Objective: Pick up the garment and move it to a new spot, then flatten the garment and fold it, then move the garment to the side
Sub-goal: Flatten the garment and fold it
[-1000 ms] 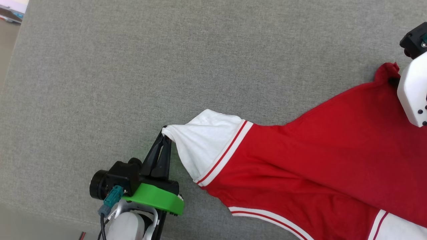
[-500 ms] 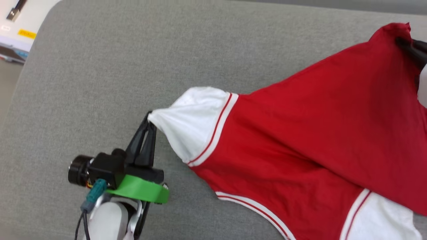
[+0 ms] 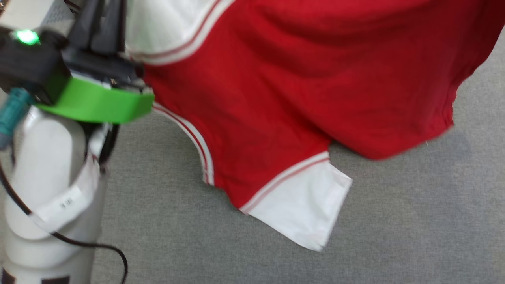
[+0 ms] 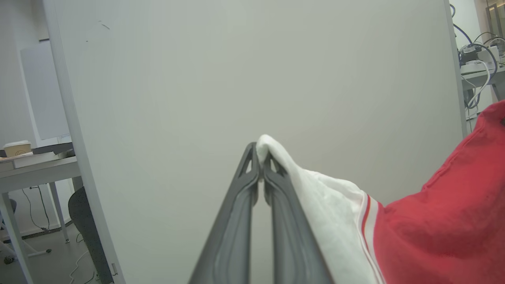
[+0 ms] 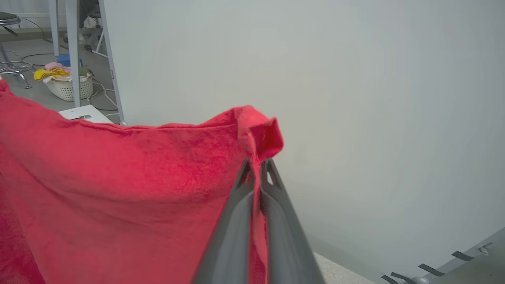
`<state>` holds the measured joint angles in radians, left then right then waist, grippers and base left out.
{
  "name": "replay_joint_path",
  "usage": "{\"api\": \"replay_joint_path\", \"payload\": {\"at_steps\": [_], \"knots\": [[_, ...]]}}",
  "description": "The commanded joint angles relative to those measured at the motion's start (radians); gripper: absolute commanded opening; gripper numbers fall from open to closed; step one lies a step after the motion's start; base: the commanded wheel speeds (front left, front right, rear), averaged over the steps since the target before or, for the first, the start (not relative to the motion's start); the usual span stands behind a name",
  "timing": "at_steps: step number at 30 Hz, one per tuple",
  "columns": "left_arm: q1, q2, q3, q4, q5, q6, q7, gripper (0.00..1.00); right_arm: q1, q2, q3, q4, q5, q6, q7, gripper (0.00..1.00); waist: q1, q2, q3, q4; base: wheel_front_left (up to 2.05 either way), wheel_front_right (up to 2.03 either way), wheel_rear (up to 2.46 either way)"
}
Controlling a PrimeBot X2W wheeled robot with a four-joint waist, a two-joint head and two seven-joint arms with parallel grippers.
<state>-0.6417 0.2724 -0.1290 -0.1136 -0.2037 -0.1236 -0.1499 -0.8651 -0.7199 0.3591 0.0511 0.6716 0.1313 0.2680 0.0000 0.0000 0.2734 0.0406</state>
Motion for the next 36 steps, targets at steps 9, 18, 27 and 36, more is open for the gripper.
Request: {"api": "replay_joint_path", "payload": {"at_steps": [9, 18, 27, 36], "knots": [[-0.485, 0.063, -0.086, 0.081, -0.055, -0.007, 0.085, 0.00, -0.273, 0.065, -0.099, -0.013, -0.106, -0.001, 0.071, 0.00, 0.0000, 0.0000, 0.197, -0.010, 0.00, 0.00, 0.00], [-0.924, 0.127, -0.163, 0.352, -0.110, -0.007, 0.053, 0.00, -0.634, 0.135, -0.039, 0.183, -0.202, -0.001, 0.056, 0.00, 0.0000, 0.0000, 0.305, -0.032, 0.00, 0.00, 0.00], [-1.198, 0.141, -0.237, 0.588, -0.144, -0.007, -0.026, 0.00, -0.908, 0.204, 0.023, 0.430, -0.248, -0.001, -0.078, 0.00, 0.0000, 0.0000, 0.336, -0.034, 0.00, 0.00, 0.00], [-1.200, 0.151, -0.315, 0.714, -0.211, -0.007, -0.083, 0.00, -0.919, 0.227, 0.119, 0.594, -0.206, -0.001, -0.172, 0.00, 0.0000, 0.0000, 0.371, -0.037, 0.00, 0.00, 0.00]]}}
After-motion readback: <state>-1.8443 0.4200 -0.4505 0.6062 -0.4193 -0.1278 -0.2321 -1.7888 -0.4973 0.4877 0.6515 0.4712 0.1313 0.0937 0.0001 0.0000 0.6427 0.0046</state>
